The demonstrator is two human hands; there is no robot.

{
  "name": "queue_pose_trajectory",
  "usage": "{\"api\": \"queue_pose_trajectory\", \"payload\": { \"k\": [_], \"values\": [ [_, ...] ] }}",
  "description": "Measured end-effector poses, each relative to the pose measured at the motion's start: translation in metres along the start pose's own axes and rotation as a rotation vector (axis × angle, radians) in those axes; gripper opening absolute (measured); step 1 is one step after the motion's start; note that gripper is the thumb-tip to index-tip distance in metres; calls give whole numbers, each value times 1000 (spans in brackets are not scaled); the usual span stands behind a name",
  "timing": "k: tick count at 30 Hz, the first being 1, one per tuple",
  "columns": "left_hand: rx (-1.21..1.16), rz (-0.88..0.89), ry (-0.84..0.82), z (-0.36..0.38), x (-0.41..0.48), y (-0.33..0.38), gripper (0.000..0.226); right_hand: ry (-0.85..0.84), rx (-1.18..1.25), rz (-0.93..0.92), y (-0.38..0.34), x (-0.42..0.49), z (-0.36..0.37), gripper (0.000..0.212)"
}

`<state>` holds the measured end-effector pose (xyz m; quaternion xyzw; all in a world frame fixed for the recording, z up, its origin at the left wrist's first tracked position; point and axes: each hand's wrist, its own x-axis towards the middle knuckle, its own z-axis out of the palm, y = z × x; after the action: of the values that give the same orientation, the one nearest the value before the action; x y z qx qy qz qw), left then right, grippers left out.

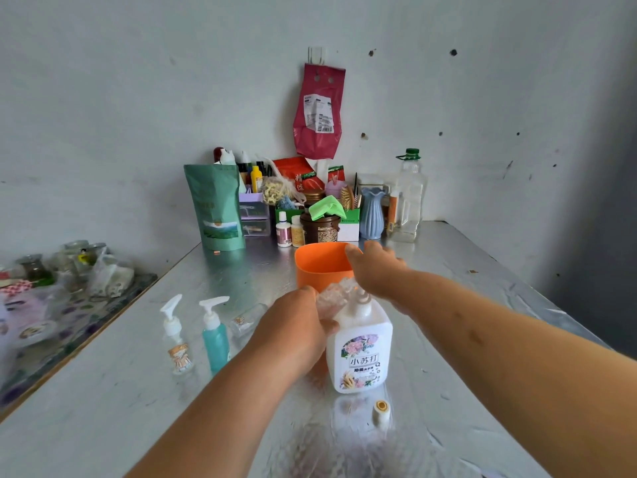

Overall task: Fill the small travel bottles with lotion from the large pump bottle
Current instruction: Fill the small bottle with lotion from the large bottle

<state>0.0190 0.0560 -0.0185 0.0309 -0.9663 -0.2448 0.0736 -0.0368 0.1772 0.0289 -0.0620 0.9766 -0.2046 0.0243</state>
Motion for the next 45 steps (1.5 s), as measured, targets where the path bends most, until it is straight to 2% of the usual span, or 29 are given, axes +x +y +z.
{"api": "queue_pose_trajectory", "payload": {
  "k": [6, 9, 12, 18, 21, 25, 32, 34, 37, 38, 39, 43, 45],
  "values": [
    [0, -1, -5, 0, 4, 0, 27, 0, 66, 57, 7, 24, 11, 51],
    [17, 8, -2, 1, 4, -1, 24, -4, 116, 33, 10, 33, 18, 42],
    [18, 8, -3, 3, 5, -2, 25, 11, 78, 21, 12, 34, 22, 36],
    [17, -4, -13, 9, 4, -4, 29, 53, -1, 21, 10, 31, 28, 42],
    [-8, -9, -18, 8, 2, -3, 30, 34, 10, 48, 10, 29, 25, 35],
    [-13, 0, -7, 3, -1, -2, 31, 33, 86, 45, 8, 21, 13, 42],
    [-13, 10, -4, 0, 4, -1, 32, 12, 59, -11, 9, 24, 12, 37],
    [-8, 16, 1, 1, 6, -2, 31, 6, 62, -10, 9, 26, 14, 33],
    [-9, 18, 5, 3, 7, -5, 28, 47, 88, 50, 8, 30, 18, 11],
    [-12, 14, 4, 5, 8, -6, 27, 60, 104, 59, 9, 33, 21, 10],
    [-16, 12, 7, 6, 8, -6, 27, 65, 87, 43, 10, 33, 22, 11],
    [-10, 8, 2, 12, 6, -8, 27, 33, -10, 10, 12, 28, 26, 38],
    [-19, 3, 4, 13, 5, -8, 29, 52, -49, 13, 10, 32, 29, 37]
  ]
}}
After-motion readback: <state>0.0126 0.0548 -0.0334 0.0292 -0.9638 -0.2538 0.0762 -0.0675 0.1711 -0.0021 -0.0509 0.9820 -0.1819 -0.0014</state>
